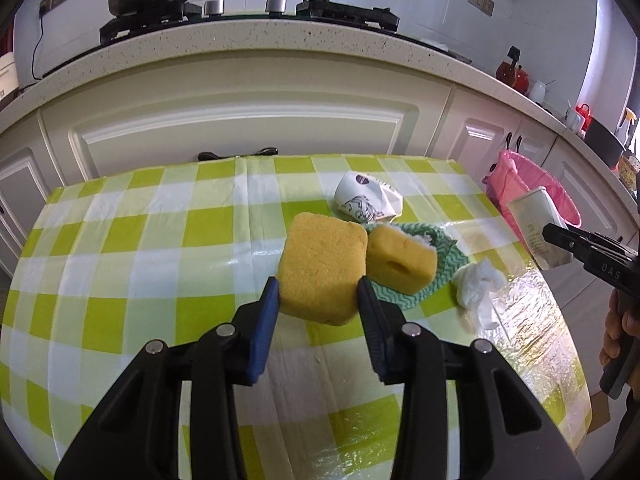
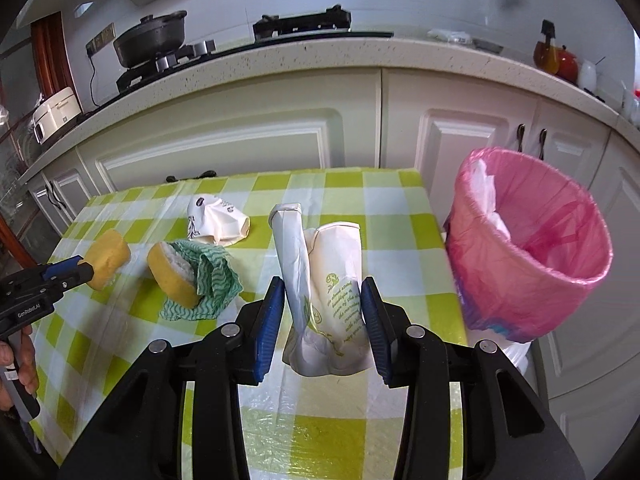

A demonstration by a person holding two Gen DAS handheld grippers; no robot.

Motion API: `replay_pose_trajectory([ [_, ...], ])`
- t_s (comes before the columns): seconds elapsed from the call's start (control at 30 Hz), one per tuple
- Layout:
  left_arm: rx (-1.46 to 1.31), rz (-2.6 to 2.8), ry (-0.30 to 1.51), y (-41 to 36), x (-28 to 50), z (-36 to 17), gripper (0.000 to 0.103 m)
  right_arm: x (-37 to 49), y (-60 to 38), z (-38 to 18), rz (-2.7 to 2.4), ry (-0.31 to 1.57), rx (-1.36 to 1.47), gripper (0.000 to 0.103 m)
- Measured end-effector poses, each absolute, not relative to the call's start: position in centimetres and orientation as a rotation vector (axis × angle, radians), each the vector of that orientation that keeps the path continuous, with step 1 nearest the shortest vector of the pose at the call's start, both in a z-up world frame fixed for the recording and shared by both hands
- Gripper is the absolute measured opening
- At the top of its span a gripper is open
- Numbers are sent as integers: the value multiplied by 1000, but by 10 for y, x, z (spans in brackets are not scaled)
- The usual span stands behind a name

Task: Collect trash
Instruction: 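Grasp the yellow sponge with the left tool while the right tool grasps the paper cup, then carry the sponge and paper cup over the pink wastebasket while opening both tools to drop them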

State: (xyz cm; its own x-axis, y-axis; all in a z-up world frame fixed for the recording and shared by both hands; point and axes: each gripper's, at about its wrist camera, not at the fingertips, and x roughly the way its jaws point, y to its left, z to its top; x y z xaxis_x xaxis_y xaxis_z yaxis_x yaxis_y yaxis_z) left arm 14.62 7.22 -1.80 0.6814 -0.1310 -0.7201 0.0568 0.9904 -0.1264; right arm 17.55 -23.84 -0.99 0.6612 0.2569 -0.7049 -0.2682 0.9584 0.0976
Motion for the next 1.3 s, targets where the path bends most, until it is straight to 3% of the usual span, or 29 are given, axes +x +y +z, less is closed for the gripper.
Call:
replay_pose_trajectory([
  [0.73, -38, -228, 708, -12, 175, 48, 39, 171, -297, 34, 182, 648, 1, 39],
  [1.3, -17, -487, 667, -187, 265, 88, 39, 227, -420, 55, 28, 617, 81, 39],
])
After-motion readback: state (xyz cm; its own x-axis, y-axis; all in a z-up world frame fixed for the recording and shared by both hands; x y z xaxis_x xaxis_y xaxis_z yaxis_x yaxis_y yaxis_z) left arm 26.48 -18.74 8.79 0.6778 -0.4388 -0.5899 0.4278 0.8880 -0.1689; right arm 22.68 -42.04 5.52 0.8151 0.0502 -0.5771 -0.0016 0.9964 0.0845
